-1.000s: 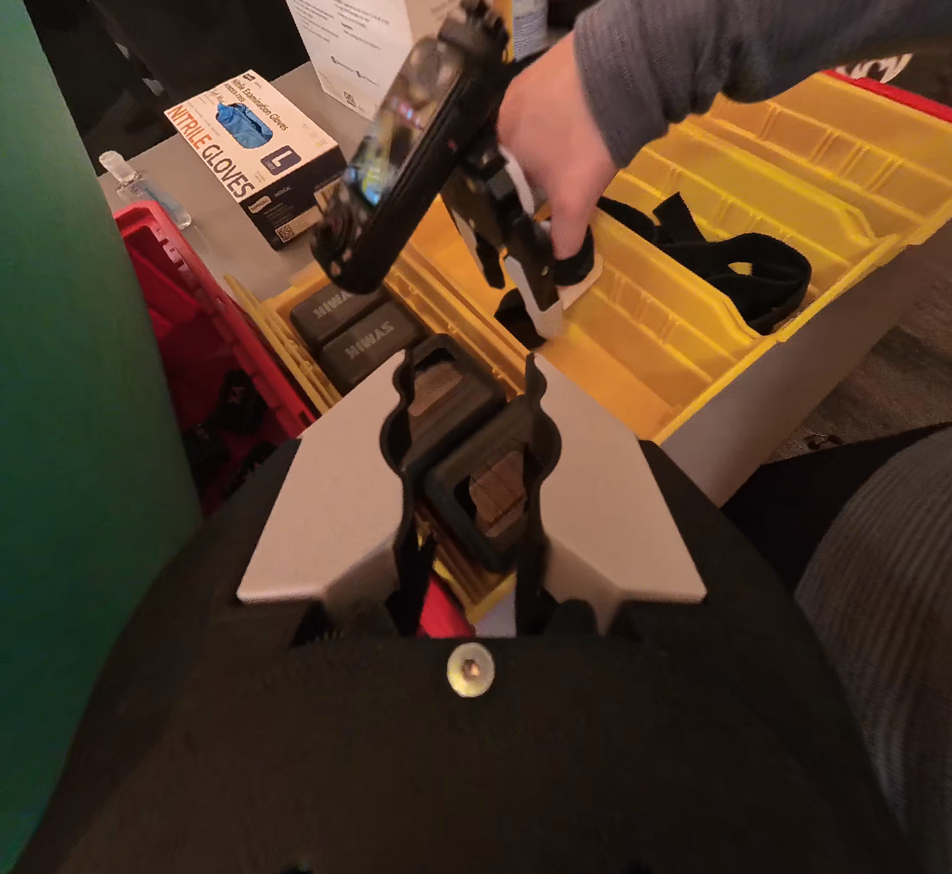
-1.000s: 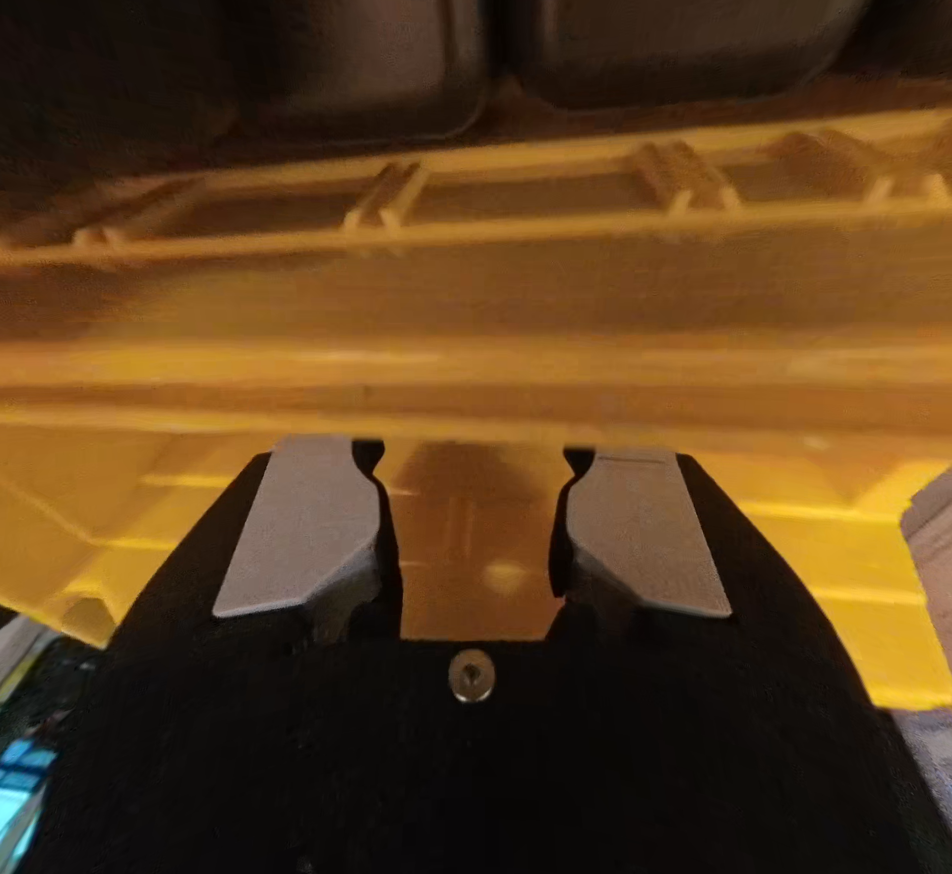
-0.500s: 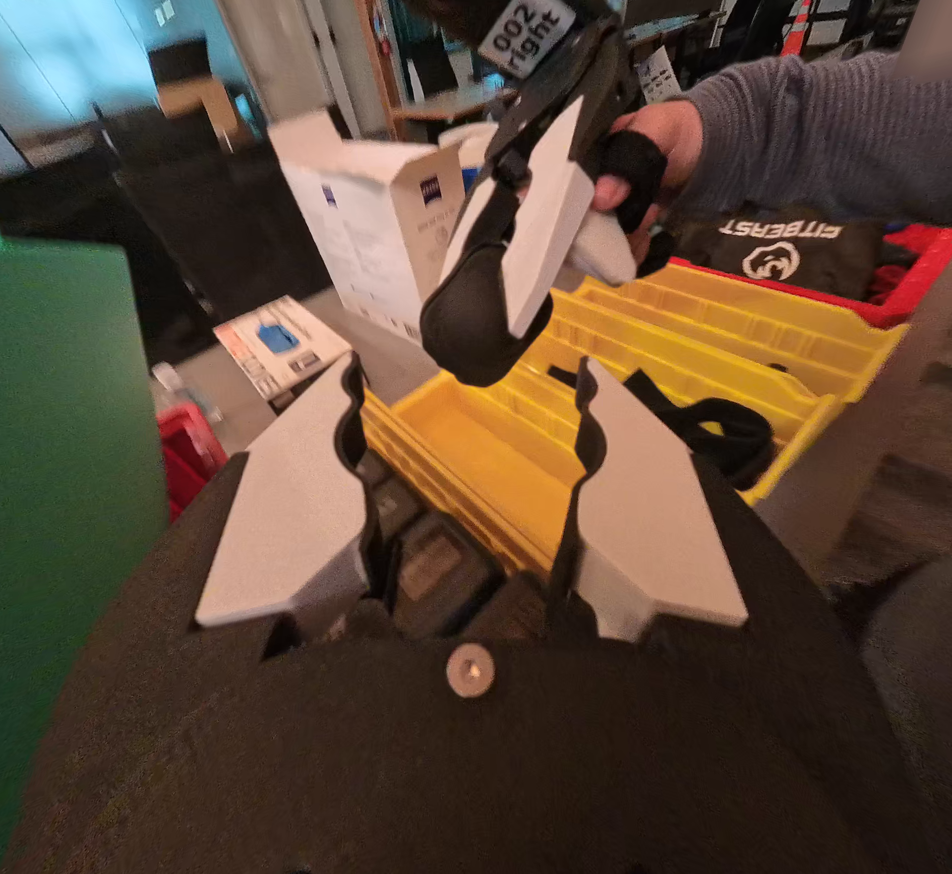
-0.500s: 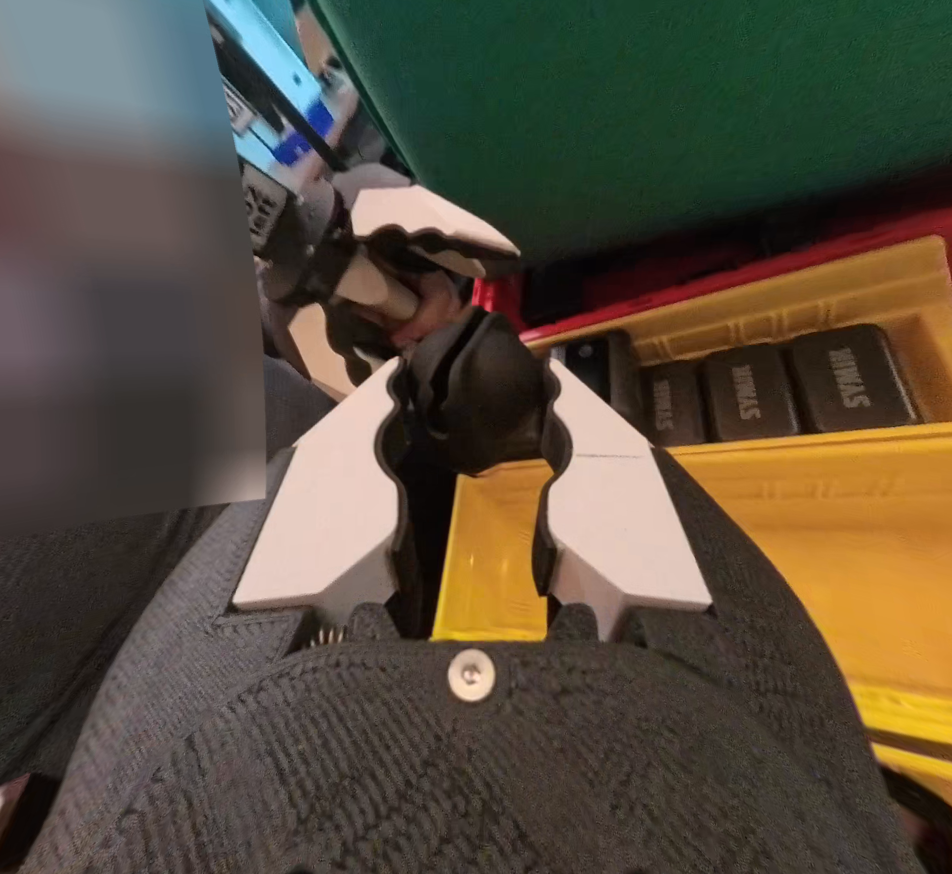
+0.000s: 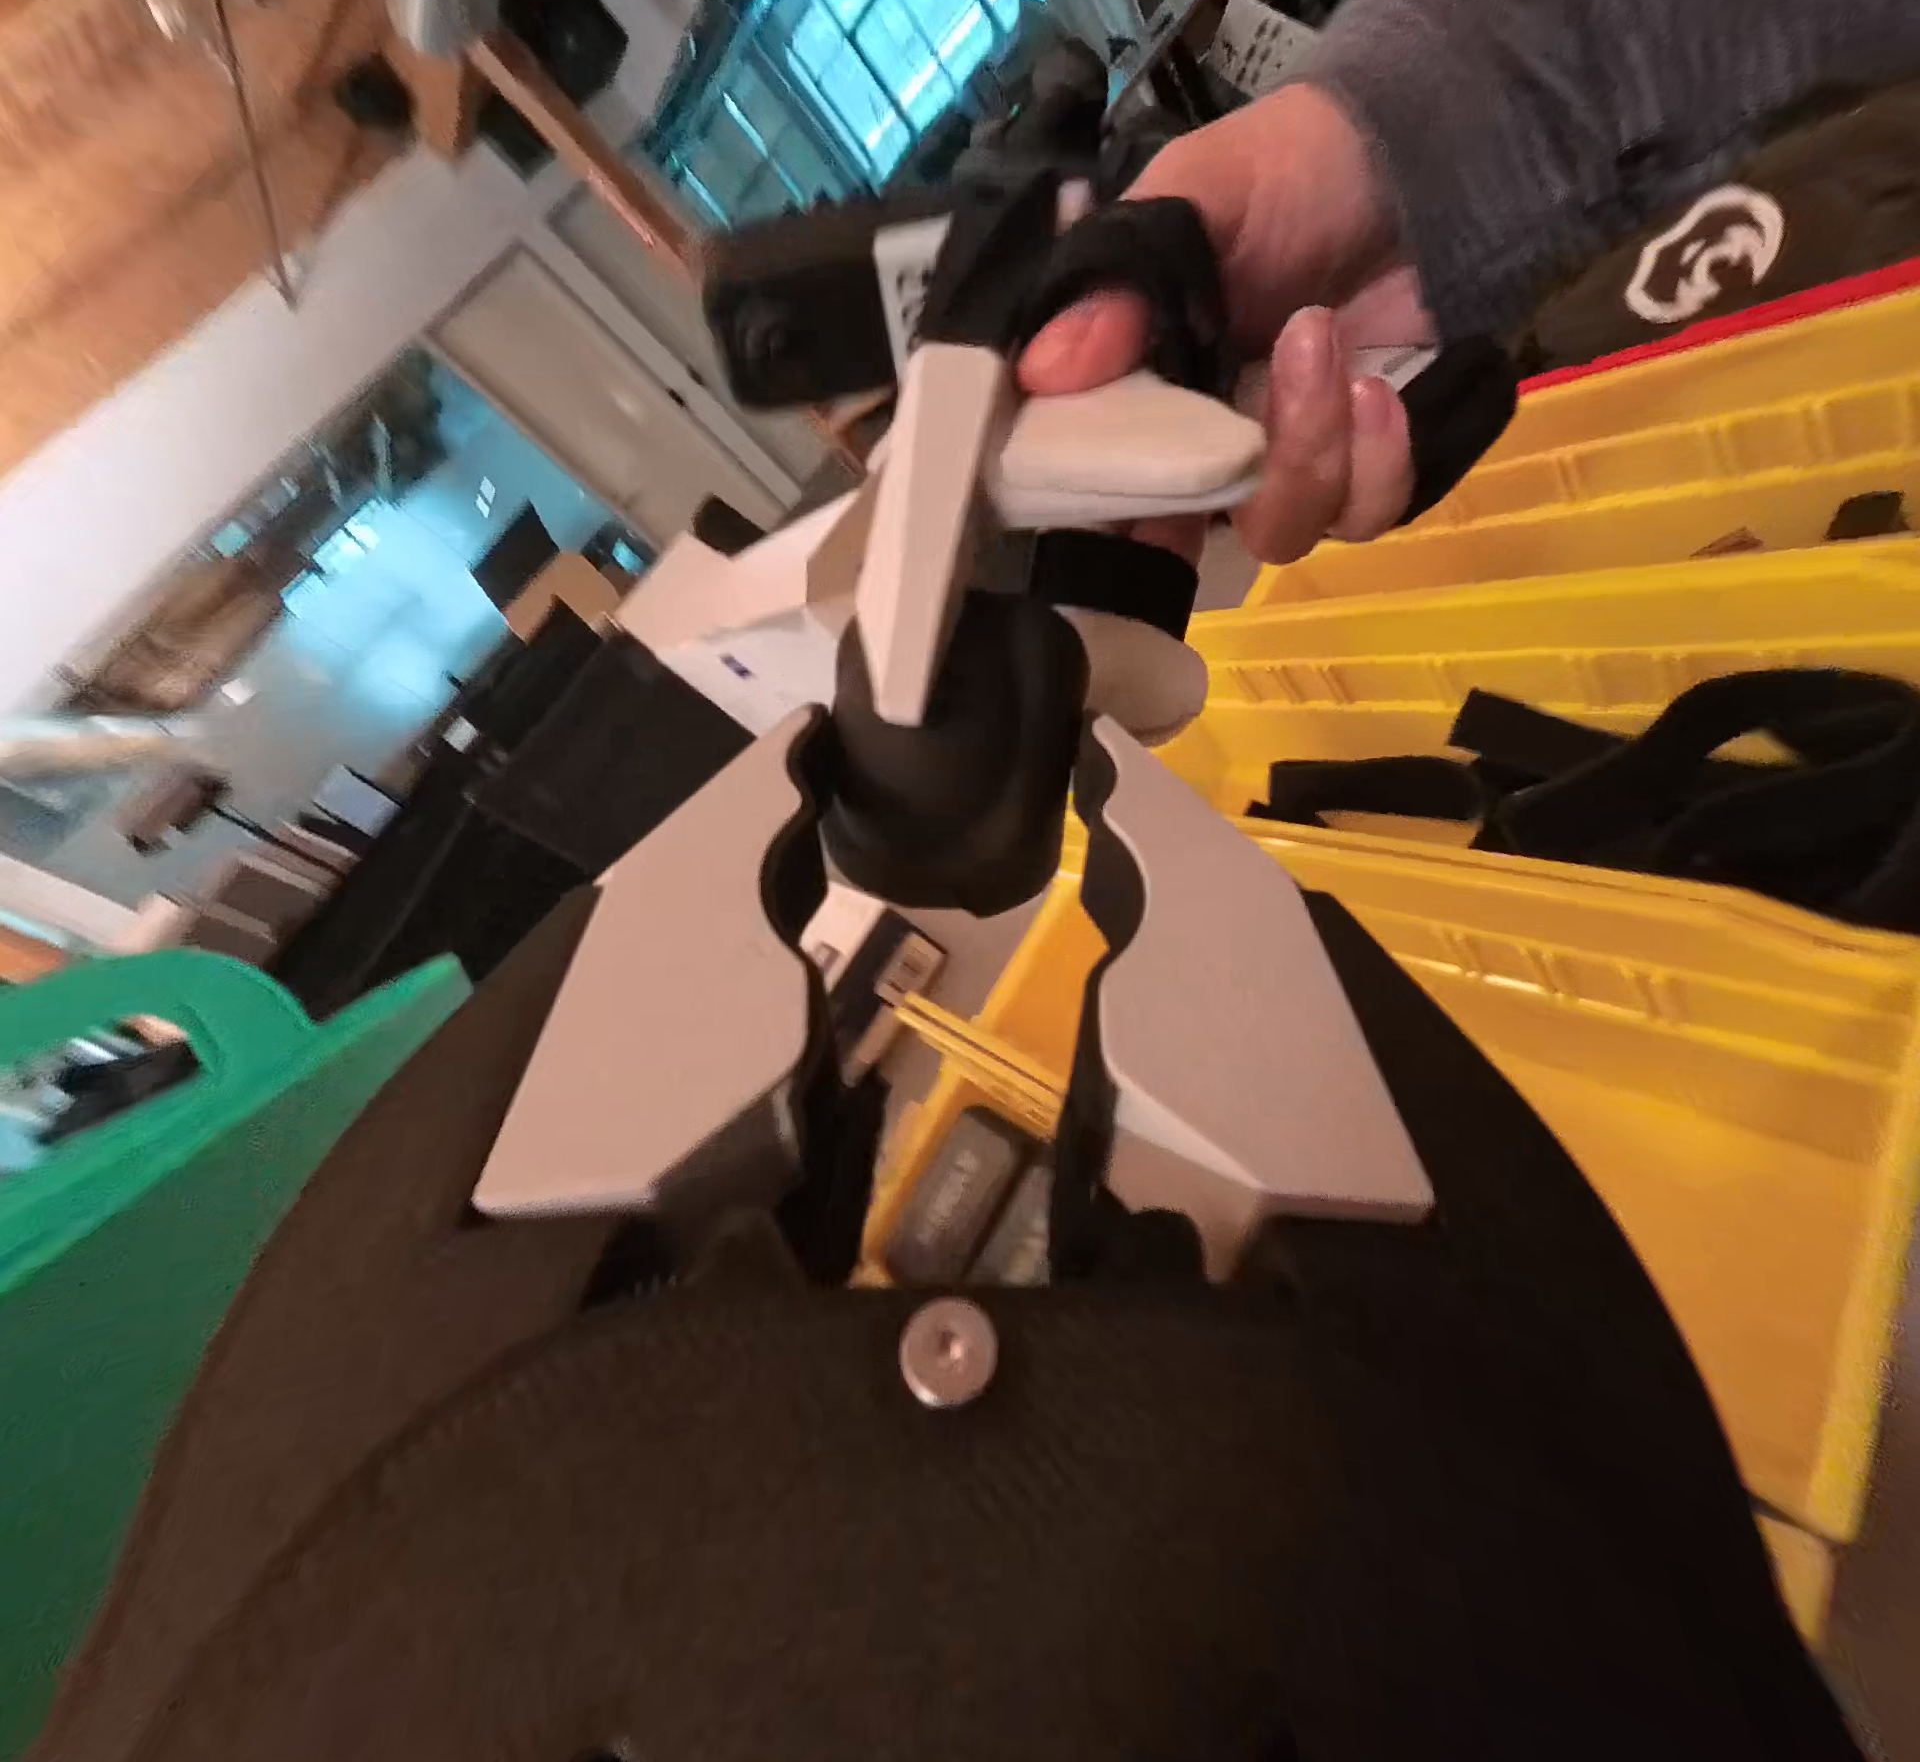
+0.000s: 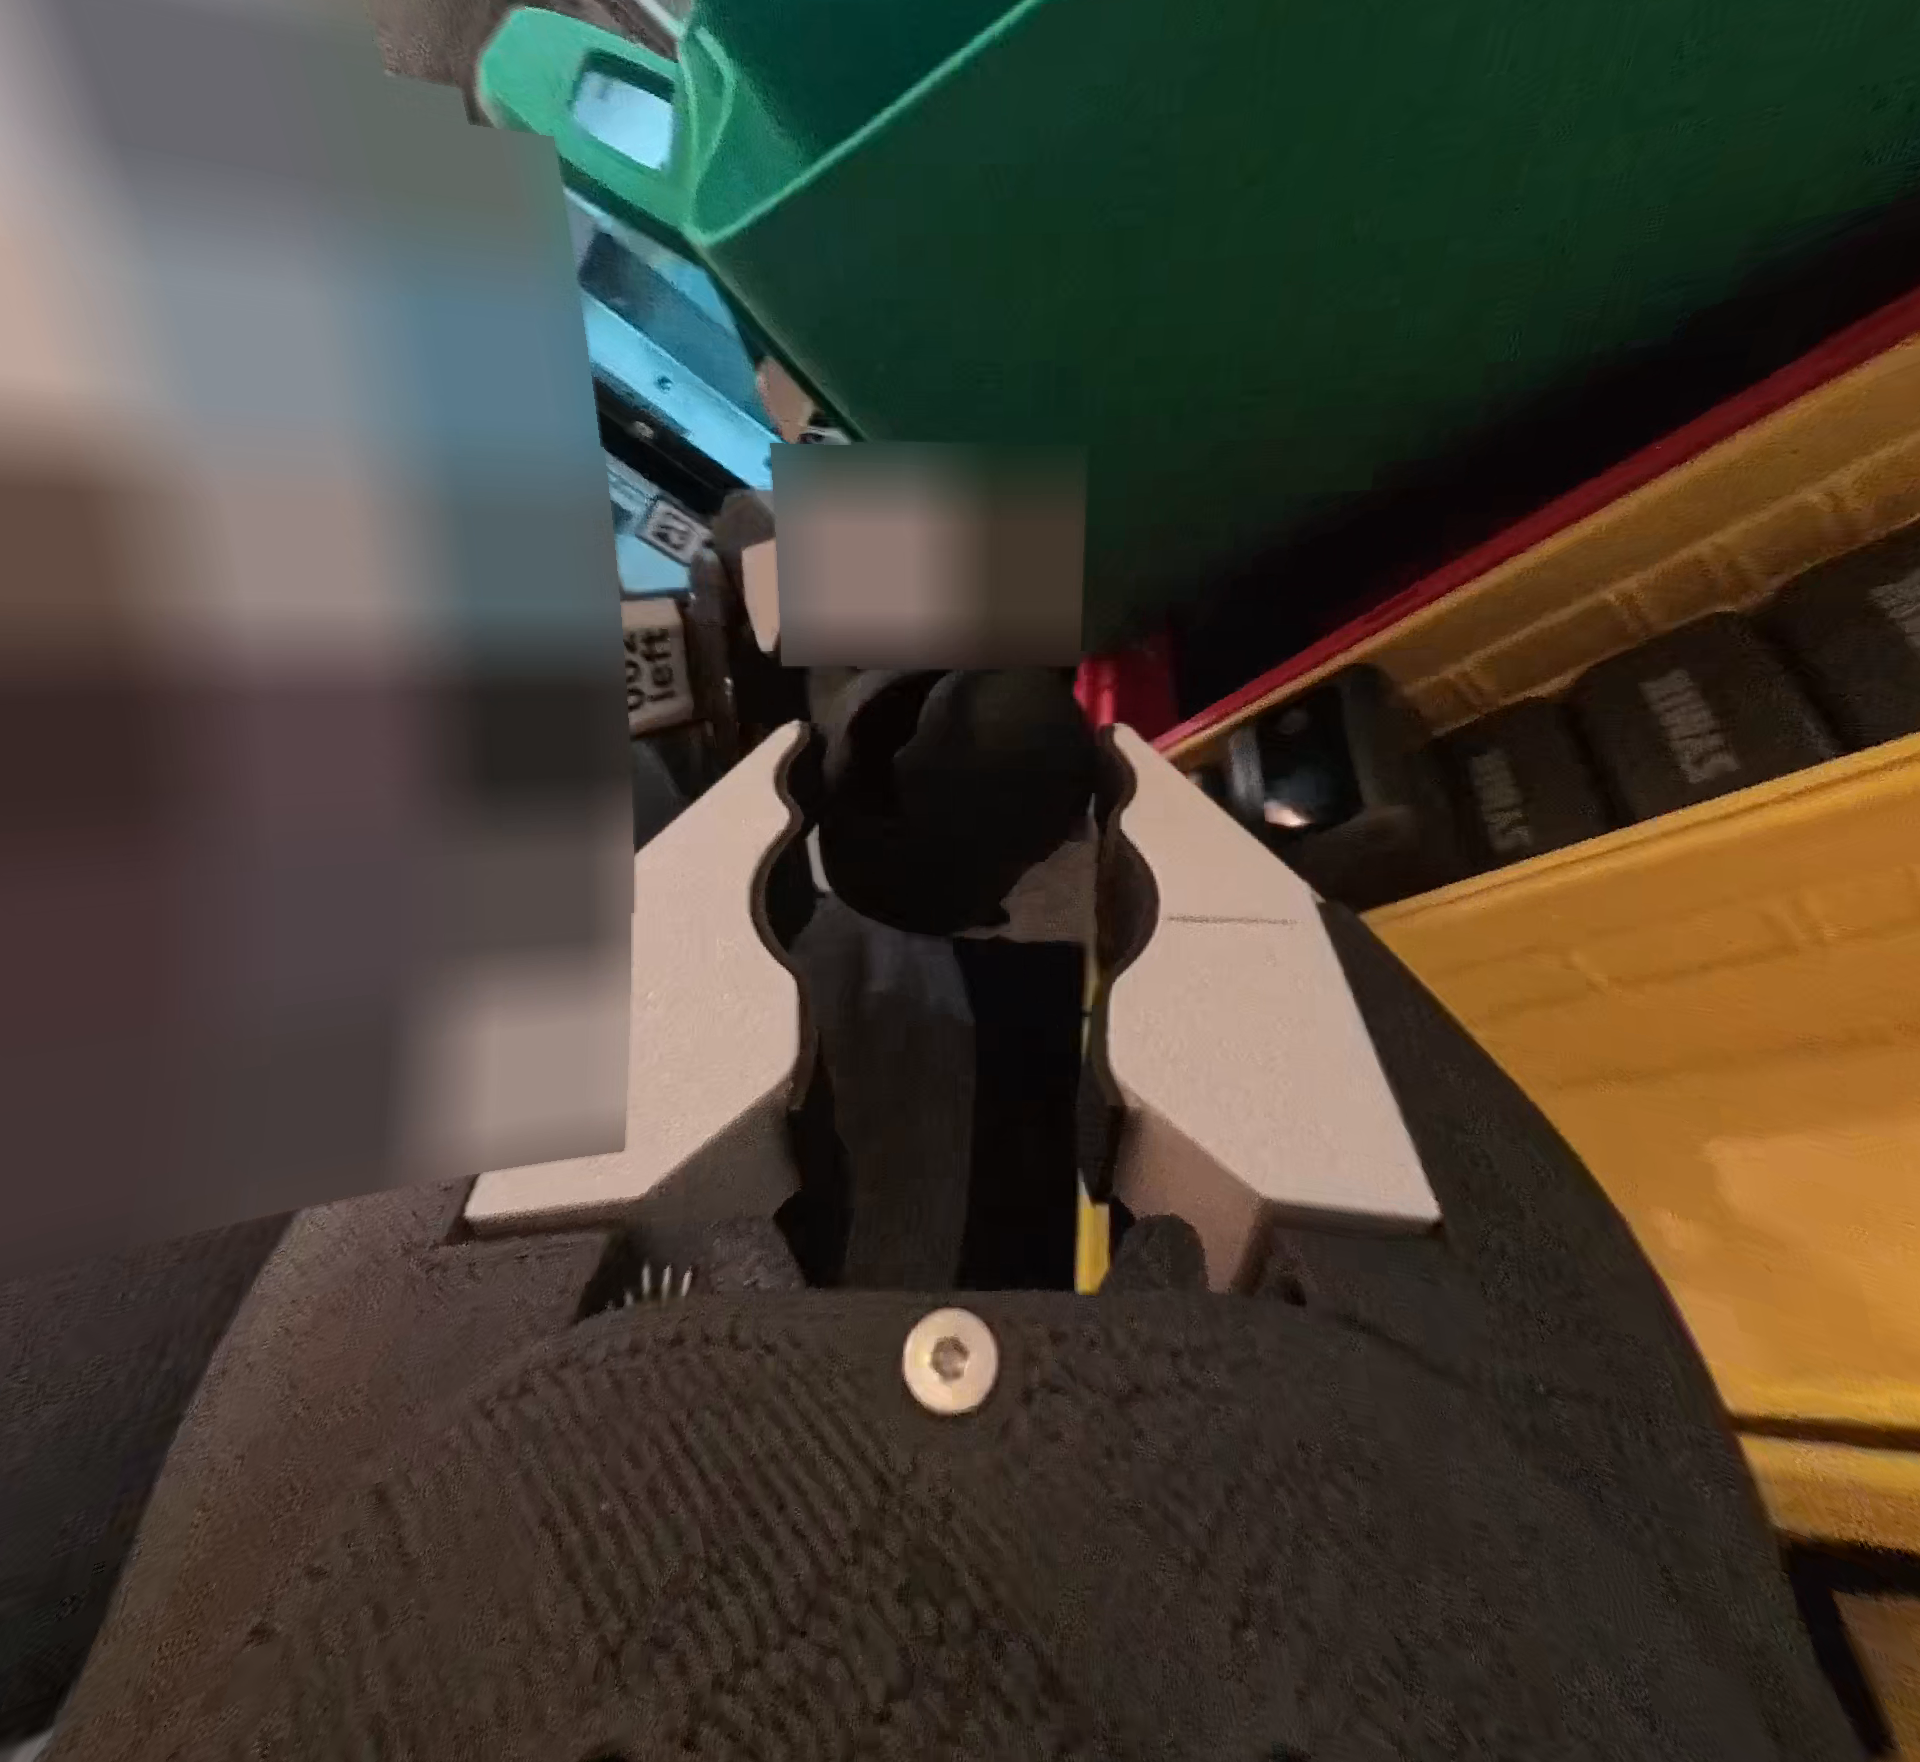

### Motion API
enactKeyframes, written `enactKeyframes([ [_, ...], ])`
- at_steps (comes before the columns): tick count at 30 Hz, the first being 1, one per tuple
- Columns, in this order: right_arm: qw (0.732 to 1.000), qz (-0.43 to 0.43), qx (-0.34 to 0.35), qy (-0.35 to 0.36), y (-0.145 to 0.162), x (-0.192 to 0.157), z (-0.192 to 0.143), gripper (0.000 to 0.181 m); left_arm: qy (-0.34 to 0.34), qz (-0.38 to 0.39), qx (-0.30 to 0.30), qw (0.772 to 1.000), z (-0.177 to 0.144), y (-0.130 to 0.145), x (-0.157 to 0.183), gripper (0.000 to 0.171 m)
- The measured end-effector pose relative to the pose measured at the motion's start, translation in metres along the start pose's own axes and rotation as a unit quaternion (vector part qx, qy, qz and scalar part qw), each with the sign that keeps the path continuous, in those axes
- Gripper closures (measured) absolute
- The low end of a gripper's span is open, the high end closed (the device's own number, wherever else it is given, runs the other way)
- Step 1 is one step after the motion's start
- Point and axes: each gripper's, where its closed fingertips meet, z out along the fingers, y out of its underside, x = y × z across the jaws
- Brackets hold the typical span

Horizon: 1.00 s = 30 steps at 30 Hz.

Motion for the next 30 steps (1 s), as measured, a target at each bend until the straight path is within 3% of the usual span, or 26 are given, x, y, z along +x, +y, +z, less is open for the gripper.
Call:
enactKeyframes([
  [1, 0.999, -0.032, 0.002, 0.031, -0.002, 0.004, -0.003, 0.126, 0.01, -0.039, -0.007, 0.999, 0.001, 0.003, -0.001, 0.126],
  [3, 0.984, -0.142, -0.003, 0.106, -0.006, 0.009, -0.012, 0.117, 0.047, -0.153, -0.022, 0.987, 0.003, 0.011, 0.0, 0.126],
  [5, 0.94, -0.28, -0.044, 0.189, -0.007, 0.011, -0.022, 0.112, 0.107, -0.292, -0.03, 0.95, 0.004, 0.017, 0.003, 0.126],
  [7, 0.861, -0.428, -0.118, 0.249, -0.001, 0.008, -0.023, 0.11, 0.186, -0.414, -0.051, 0.89, 0.005, 0.023, 0.012, 0.126],
  [10, 0.707, -0.583, -0.271, 0.295, 0.018, 0.013, -0.015, 0.109, 0.291, -0.501, -0.092, 0.81, 0.004, 0.029, 0.031, 0.126],
  [12, 0.623, -0.625, -0.362, 0.3, 0.031, 0.026, -0.014, 0.113, 0.338, -0.513, -0.118, 0.78, 0.001, 0.03, 0.044, 0.126],
  [14, 0.582, -0.64, -0.412, 0.286, 0.041, 0.037, -0.015, 0.126, 0.373, -0.515, -0.132, 0.761, -0.002, 0.028, 0.052, 0.126],
  [18, 0.577, -0.643, -0.433, 0.257, 0.051, 0.042, -0.01, 0.132, 0.409, -0.507, -0.148, 0.744, -0.006, 0.024, 0.059, 0.126],
  [22, 0.585, -0.625, -0.444, 0.267, 0.05, 0.05, -0.015, 0.134, 0.39, -0.528, -0.15, 0.739, -0.001, 0.027, 0.054, 0.123],
  [23, 0.591, -0.614, -0.443, 0.278, 0.048, 0.054, -0.02, 0.134, 0.378, -0.538, -0.14, 0.74, 0.0, 0.026, 0.049, 0.111],
  [24, 0.603, -0.6, -0.436, 0.295, 0.045, 0.06, -0.028, 0.134, 0.358, -0.542, -0.136, 0.748, 0.0, 0.029, 0.043, 0.097],
  [26, 0.653, -0.543, -0.402, 0.343, 0.031, 0.08, -0.044, 0.135, 0.309, -0.524, -0.136, 0.782, -0.005, 0.038, 0.036, 0.087],
  [28, 0.719, -0.452, -0.374, 0.373, 0.023, 0.105, -0.057, 0.134, 0.271, -0.499, -0.14, 0.811, -0.012, 0.044, 0.038, 0.088],
  [30, 0.758, -0.379, -0.369, 0.382, 0.02, 0.133, -0.06, 0.134, 0.257, -0.481, -0.146, 0.825, -0.018, 0.048, 0.046, 0.092],
])
